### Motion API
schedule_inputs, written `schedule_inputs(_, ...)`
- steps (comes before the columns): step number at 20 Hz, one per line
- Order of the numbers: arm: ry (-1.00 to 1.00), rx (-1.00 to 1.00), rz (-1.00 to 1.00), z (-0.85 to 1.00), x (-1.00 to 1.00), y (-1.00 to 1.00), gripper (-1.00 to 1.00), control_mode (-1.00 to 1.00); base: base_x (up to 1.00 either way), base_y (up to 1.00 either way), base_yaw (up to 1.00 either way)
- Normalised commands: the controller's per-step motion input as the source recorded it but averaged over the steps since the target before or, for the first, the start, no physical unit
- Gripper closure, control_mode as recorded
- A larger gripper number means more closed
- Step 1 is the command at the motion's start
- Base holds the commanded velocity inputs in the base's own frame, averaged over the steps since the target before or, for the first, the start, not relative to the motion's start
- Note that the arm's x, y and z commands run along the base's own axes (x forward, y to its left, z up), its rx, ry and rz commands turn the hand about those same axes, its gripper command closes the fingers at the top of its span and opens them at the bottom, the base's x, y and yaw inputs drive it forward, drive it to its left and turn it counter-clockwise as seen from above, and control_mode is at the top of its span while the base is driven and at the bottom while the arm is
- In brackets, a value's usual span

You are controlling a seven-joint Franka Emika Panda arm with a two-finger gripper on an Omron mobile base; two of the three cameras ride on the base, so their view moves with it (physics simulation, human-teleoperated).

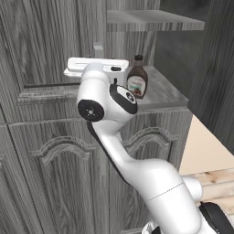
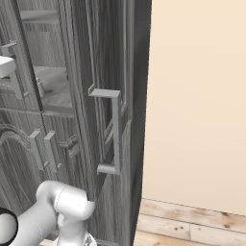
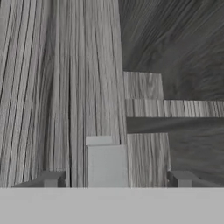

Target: Move the shaker and syrup bottle from the cabinet to the dining counter.

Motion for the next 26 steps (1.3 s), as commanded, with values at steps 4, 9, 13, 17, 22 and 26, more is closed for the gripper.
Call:
schedule_inputs(4,-0.03,0.0,0.04,-0.01,0.0,0.06,-1.0,-1.0,0.0,0.0,0.0)
schedule_inputs(9,0.0,0.0,0.01,-0.02,0.24,0.0,-1.0,-1.0,0.0,0.0,0.0)
schedule_inputs(13,0.0,0.0,0.0,-0.06,0.37,0.01,-1.0,-1.0,0.0,0.0,0.0)
schedule_inputs(17,0.0,0.0,0.0,-0.16,0.41,0.21,-1.0,-1.0,0.0,0.0,0.0)
schedule_inputs(22,0.0,-0.04,0.07,-0.23,0.11,0.74,1.0,-1.0,0.0,0.0,0.0)
schedule_inputs(26,0.0,-0.05,0.16,-0.05,-0.7,0.79,1.0,-1.0,0.0,0.0,0.0)
